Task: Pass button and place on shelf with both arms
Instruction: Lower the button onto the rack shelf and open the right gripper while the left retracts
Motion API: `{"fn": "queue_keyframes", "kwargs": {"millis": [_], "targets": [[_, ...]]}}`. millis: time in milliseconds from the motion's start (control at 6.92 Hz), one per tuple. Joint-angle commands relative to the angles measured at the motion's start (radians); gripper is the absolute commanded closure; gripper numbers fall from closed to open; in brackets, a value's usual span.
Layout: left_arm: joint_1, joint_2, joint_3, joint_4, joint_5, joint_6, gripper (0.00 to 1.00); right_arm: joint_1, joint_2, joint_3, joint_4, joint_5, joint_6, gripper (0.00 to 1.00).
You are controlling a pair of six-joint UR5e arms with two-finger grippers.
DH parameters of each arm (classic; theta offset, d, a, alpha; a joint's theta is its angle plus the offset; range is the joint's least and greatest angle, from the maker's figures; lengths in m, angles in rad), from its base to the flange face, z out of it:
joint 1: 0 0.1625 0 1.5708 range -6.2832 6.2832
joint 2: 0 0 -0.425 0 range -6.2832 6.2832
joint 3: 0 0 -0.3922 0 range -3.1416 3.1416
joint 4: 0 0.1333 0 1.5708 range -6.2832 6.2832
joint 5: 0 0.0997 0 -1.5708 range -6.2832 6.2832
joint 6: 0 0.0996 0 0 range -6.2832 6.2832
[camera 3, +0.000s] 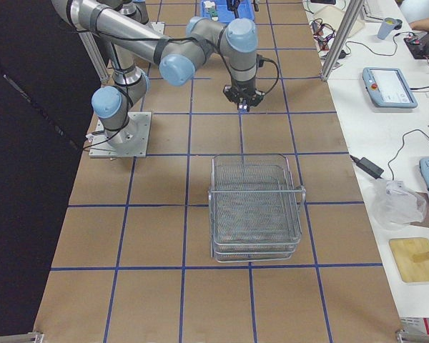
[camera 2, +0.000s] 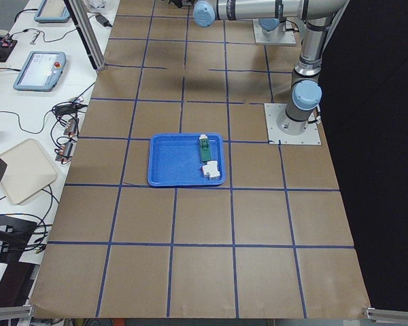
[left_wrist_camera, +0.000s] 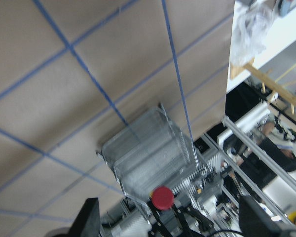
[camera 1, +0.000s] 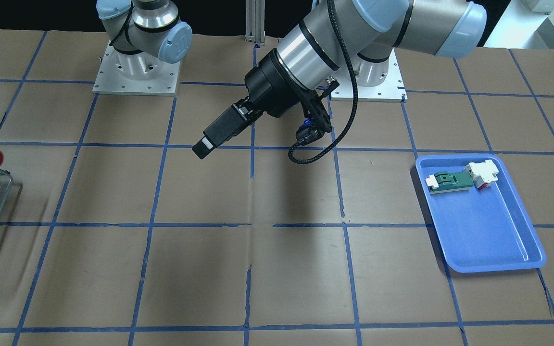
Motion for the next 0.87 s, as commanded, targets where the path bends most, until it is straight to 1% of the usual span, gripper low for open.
{"fn": "queue_keyframes", "kwargs": {"millis": [0, 144, 289, 433, 578, 722], "targets": [[-0.012, 0.015, 0.010, -0.142, 0.185, 0.268, 0.00, -0.090, 0.101, -0.042, -0.113, -0.068, -0.121, 1.00], [-0.016, 0.039, 0.020, -0.243, 0.259, 0.469, 0.00, -0.099, 0.133, -0.060, -0.128, -0.127, -0.132, 1.00], [-0.013, 0.064, 0.049, -0.391, 0.355, 0.686, 0.00, -0.113, 0.179, -0.062, -0.174, -0.149, -0.132, 1.00], [0.002, 0.072, 0.110, -0.551, 0.415, 0.851, 0.00, -0.115, 0.201, -0.065, -0.182, -0.181, -0.130, 1.00], [0.007, 0.070, 0.169, -0.680, 0.527, 1.026, 0.00, -0.115, 0.207, -0.062, -0.182, -0.197, -0.126, 0.86], [0.020, 0.070, 0.200, -0.743, 0.599, 1.170, 0.00, -0.115, 0.230, -0.065, -0.191, -0.196, -0.130, 0.47]]}}
